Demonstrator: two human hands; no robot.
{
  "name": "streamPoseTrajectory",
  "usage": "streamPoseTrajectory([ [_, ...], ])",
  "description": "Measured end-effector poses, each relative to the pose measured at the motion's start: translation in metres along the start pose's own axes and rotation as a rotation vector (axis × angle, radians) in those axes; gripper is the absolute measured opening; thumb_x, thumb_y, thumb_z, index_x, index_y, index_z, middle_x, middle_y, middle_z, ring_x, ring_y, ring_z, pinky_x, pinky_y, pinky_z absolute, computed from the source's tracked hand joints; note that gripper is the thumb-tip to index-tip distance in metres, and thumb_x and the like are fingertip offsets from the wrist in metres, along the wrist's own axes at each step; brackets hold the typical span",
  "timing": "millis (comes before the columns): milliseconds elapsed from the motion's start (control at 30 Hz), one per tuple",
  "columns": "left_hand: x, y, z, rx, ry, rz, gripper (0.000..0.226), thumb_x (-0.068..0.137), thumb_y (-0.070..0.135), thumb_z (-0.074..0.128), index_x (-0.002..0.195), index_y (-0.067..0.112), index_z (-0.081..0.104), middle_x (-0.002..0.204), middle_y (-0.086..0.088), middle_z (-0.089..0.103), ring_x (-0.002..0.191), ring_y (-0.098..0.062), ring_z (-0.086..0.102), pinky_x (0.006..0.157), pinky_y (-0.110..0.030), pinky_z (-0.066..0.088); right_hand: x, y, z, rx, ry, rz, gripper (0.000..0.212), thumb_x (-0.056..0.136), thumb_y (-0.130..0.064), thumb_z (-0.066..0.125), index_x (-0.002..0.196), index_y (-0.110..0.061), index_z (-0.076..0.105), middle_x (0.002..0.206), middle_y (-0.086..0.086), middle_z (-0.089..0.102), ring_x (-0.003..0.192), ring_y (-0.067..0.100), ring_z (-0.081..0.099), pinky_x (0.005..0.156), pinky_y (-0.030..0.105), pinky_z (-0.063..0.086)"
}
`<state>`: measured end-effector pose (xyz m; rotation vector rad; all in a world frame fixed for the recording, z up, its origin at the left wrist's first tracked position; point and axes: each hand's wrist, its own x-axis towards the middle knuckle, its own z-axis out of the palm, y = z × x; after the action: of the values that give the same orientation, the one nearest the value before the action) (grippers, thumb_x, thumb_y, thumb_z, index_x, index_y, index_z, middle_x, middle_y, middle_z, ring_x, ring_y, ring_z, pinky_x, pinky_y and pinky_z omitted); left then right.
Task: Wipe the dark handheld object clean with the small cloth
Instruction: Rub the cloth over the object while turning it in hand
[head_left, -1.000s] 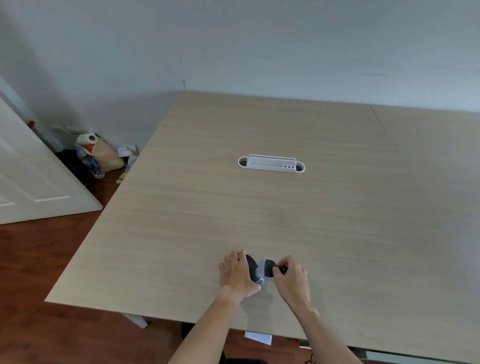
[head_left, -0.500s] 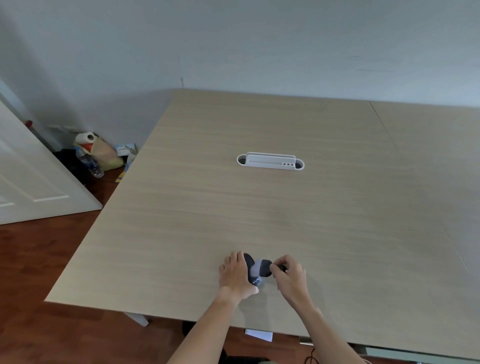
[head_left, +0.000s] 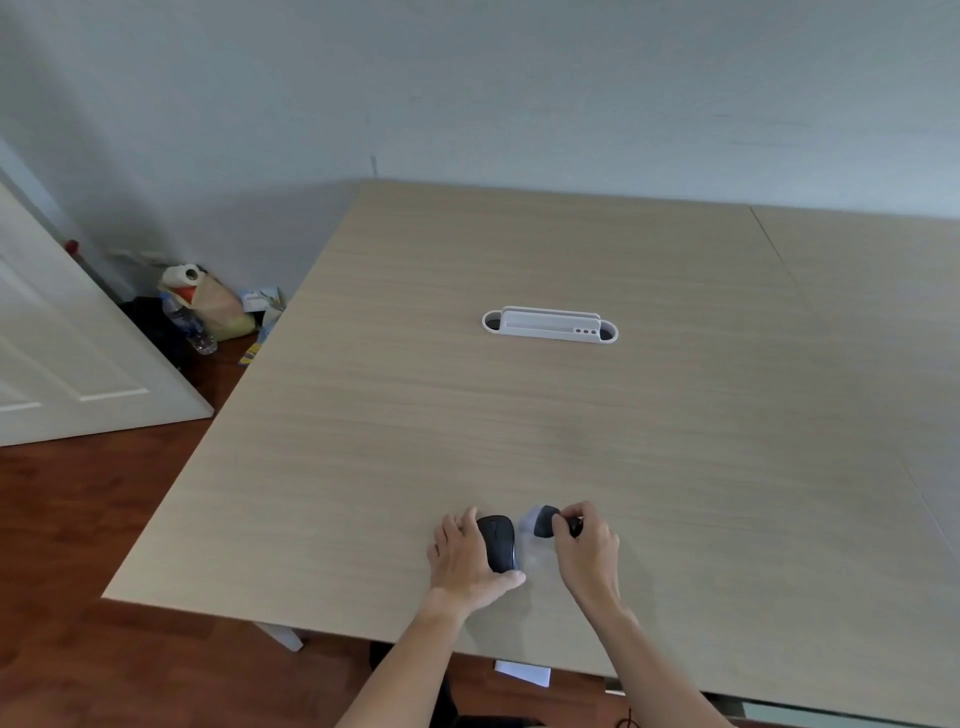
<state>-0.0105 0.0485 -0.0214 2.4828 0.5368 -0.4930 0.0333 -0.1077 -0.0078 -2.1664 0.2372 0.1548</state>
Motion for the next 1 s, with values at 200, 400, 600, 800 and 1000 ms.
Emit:
streamPoseTrajectory([
  [200,-0.004,0.010,-0.003,-0.122,-0.046,-0.071,0.093,0.066,0.048,0.079,0.139,0.015,0.033,0.135,-0.006,0.046,0.128,-0.029,0.047,0.105,-0.038,0.043,0.000,-0.004,0.006,-0.084,-0.175,0.003,0.010,0.087,-0.009,0.055,0.086,-0.015,0.062,0.076,-0.001,0.066,0.070,0.019,0.060,0.060,0.033,0.047],
  [400,-0.007,0.018,-0.007,-0.201,-0.071,-0.155,0.082,0.064,0.036,0.084,0.126,0.011,0.037,0.127,-0.008,0.050,0.113,-0.028,0.059,0.091,-0.035,0.053,0.003,-0.019,0.013,-0.014,-0.231,-0.050,0.014,0.083,-0.007,0.059,0.080,-0.020,0.062,0.071,-0.004,0.065,0.065,0.014,0.058,0.052,0.015,0.040],
  [600,-0.010,0.016,-0.007,-0.281,-0.044,-0.198,0.080,0.058,0.037,0.089,0.119,0.009,0.046,0.118,-0.006,0.057,0.106,-0.026,0.063,0.087,-0.035,0.056,0.010,-0.030,0.017,-0.117,-0.108,-0.028,0.008,0.085,-0.011,0.055,0.085,-0.015,0.062,0.073,-0.005,0.063,0.068,0.016,0.059,0.053,0.029,0.042],
  [800,-0.012,0.019,-0.010,-0.296,-0.026,-0.230,0.065,0.056,0.036,0.090,0.108,0.009,0.060,0.106,-0.002,0.065,0.097,-0.024,0.067,0.077,-0.033,0.057,0.020,-0.038,0.018,-0.224,-0.205,-0.016,0.010,0.085,-0.011,0.055,0.087,-0.013,0.063,0.079,0.001,0.066,0.073,0.024,0.060,0.056,0.030,0.041],
  [1000,-0.012,0.021,-0.014,-0.306,-0.038,-0.238,0.056,0.056,0.032,0.090,0.101,0.012,0.063,0.095,0.003,0.062,0.094,-0.023,0.068,0.073,-0.031,0.057,0.019,-0.040,0.020,-0.132,-0.211,-0.028,0.009,0.082,-0.008,0.056,0.085,-0.011,0.065,0.075,-0.002,0.064,0.076,0.024,0.060,0.057,0.029,0.043],
])
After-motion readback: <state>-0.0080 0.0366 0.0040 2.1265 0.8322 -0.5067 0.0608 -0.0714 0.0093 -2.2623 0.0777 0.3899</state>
